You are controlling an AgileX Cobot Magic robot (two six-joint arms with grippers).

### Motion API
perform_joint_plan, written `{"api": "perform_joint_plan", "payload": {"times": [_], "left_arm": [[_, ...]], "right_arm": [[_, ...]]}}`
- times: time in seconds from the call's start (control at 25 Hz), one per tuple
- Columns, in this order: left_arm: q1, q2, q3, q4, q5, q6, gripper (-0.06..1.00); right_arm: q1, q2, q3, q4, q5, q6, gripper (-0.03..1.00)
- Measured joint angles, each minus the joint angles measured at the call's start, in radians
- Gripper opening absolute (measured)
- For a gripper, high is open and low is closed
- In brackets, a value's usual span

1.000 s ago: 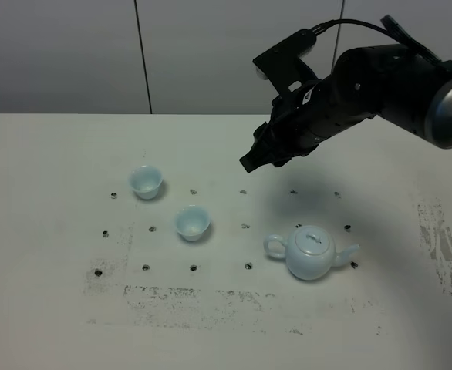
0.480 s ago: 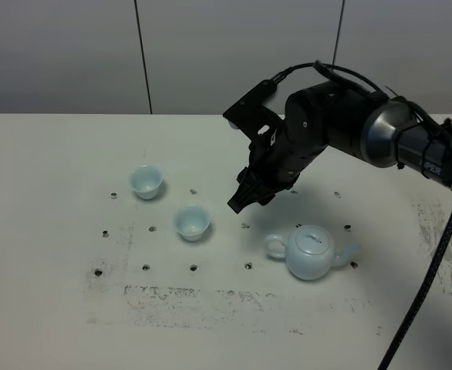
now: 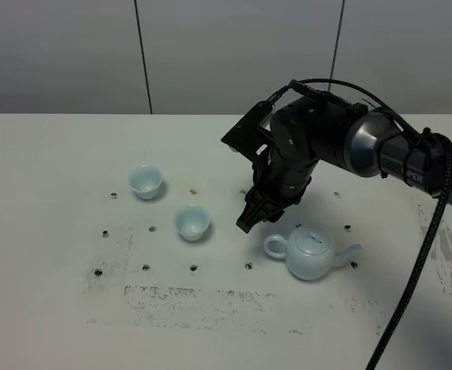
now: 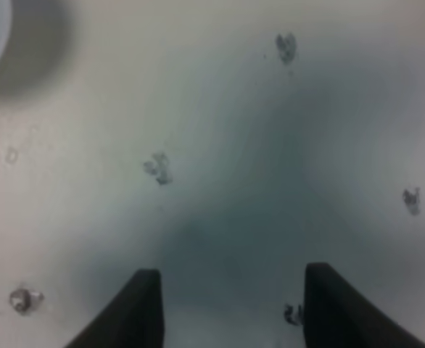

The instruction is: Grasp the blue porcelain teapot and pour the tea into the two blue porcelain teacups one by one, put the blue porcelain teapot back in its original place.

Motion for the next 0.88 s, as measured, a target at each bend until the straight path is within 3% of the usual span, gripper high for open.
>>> {"api": "perform_joint_plan", "payload": {"times": [0.4,0.88], "left_arm": [[0.000,0.000,0.000,0.000,0.000,-0.001,0.22],[0.000,0.000,0.000,0.000,0.000,-0.001,0.22]], "right_arm": [[0.014,0.007,0.000,-0.036,0.067,0.011,0.45],[0.033,0.007,0.000,0.091,0.137,-0.093,0.45]]}}
